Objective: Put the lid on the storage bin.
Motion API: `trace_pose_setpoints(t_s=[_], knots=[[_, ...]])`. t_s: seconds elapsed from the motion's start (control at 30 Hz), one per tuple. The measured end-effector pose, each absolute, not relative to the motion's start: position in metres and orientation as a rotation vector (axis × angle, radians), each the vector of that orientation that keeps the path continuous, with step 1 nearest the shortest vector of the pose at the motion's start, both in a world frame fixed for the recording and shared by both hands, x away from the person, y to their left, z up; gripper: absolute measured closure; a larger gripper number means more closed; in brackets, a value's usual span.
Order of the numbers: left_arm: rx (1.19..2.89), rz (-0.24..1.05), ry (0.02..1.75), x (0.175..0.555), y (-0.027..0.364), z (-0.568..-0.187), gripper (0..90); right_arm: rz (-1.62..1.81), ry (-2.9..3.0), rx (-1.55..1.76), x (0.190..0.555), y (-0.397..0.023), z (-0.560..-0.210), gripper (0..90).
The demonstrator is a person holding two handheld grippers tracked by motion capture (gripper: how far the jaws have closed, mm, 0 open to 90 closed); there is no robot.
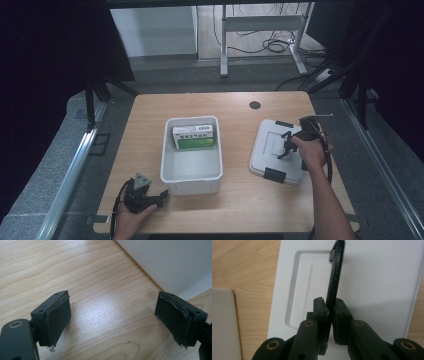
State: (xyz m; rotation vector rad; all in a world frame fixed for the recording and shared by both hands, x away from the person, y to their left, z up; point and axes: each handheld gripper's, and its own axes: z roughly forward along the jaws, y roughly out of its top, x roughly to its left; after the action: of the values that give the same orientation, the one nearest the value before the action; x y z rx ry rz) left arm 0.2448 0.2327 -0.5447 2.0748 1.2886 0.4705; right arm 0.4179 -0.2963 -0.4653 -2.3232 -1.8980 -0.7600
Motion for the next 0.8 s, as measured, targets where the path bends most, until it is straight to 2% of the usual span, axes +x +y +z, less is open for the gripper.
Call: trace_pose_setpoints(t_s=[0.8], knots=[[2.075,0.471,1.289,0.245,0.233,-0.545,13.2,-0.824,-1.937,-2.254,0.403,-0.289,-0.447,84.6]])
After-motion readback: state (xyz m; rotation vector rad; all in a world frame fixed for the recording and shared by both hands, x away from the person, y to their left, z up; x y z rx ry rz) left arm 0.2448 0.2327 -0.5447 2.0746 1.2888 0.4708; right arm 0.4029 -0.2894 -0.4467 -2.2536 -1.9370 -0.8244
